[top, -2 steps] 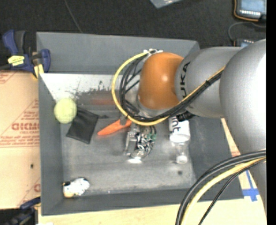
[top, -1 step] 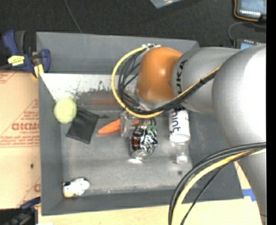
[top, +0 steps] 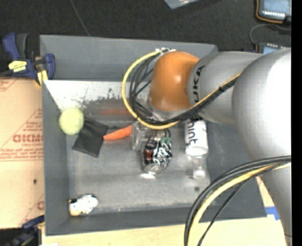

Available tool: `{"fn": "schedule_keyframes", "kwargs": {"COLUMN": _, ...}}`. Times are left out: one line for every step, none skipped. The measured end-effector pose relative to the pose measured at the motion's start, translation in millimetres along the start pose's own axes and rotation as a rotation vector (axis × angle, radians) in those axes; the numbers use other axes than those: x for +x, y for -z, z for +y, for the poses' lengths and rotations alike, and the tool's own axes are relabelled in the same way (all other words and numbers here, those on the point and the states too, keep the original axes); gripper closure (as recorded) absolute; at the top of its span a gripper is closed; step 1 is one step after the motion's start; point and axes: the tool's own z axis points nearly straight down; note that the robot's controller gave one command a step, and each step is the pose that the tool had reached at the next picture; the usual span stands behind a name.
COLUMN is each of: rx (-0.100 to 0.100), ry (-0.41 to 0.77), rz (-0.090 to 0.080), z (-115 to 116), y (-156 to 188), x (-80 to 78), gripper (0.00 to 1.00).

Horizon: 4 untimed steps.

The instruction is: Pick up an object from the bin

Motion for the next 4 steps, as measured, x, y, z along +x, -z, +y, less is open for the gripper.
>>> {"fn": "schedule_keyframes", "kwargs": {"rx": 0.001, "ry": 0.003, "rz": 0.008, "z": -23, "y": 42, "x": -2.6, "gripper": 1.0}}
{"fn": "schedule_keyframes", "kwargs": {"rx": 0.0, "ry": -0.151, "rz": -0.005, "z": -27, "y": 78, "x": 1.9, "gripper": 1.0}}
{"fn": "schedule_keyframes", "kwargs": {"rx": 0.0, "ry": -0.196, "rz": -0.006, "z": -26, "y": 49, "x": 2.0, "gripper": 1.0}}
{"fn": "schedule_keyframes", "kwargs": {"rx": 0.002, "ry": 0.061, "rz": -0.002, "z": -35, "y": 28, "x": 15.2, "gripper": 1.0}}
